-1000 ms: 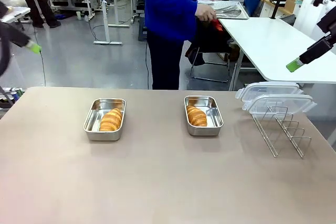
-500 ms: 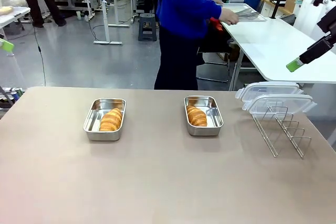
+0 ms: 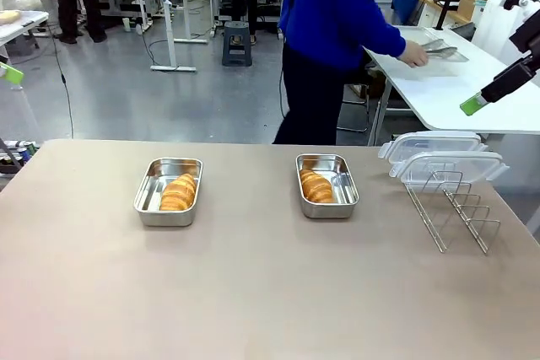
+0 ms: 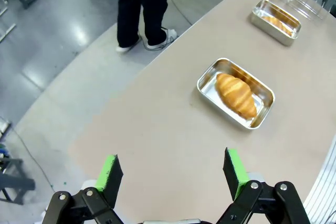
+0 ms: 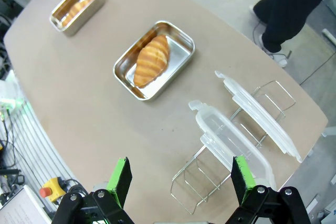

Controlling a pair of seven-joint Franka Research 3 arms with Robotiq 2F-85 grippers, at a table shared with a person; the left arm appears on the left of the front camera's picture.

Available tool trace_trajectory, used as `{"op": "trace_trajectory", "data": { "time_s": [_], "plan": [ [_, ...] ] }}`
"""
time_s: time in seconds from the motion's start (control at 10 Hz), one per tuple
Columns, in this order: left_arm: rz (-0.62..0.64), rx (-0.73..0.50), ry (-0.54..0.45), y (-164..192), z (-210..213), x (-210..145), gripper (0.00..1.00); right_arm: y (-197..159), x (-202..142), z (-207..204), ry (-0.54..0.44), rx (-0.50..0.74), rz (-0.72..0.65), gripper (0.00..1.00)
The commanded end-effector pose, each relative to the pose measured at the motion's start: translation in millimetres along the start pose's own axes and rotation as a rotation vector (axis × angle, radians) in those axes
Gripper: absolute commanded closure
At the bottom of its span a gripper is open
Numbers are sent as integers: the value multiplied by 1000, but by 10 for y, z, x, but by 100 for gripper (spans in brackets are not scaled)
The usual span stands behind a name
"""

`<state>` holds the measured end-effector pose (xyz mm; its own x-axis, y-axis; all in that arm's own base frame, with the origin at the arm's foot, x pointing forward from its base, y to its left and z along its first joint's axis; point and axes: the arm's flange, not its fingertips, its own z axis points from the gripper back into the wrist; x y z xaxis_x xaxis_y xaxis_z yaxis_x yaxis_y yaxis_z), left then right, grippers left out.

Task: Place the bread in airtight containers.
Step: Pick up one Airtight Container lid and hand it to the human.

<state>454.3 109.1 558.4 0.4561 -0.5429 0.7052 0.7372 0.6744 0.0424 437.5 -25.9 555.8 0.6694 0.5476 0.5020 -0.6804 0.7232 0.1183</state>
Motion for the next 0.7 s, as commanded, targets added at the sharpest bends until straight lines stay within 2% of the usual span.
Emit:
{"op": "trace_trajectory", "data": {
  "time_s": [0.0,0.2,0.3,0.4,0.5,0.6],
  "plan": [
    [-13,0,16,6,6,-1,0,-12,6,-7,-26,8,2,0],
    [-13,0,16,6,6,-1,0,0,0,0,0,0,0,0],
    [-13,0,16,6,6,-1,0,-249,46,92,93,-64,63,0],
    [-13,0,16,6,6,-1,0,-424,26,130,199,-90,151,0],
    [-13,0,16,6,6,-1,0,-422,-43,75,236,-166,256,0],
    [-13,0,16,6,6,-1,0,-348,-113,-29,258,-184,413,0]
  ]
}}
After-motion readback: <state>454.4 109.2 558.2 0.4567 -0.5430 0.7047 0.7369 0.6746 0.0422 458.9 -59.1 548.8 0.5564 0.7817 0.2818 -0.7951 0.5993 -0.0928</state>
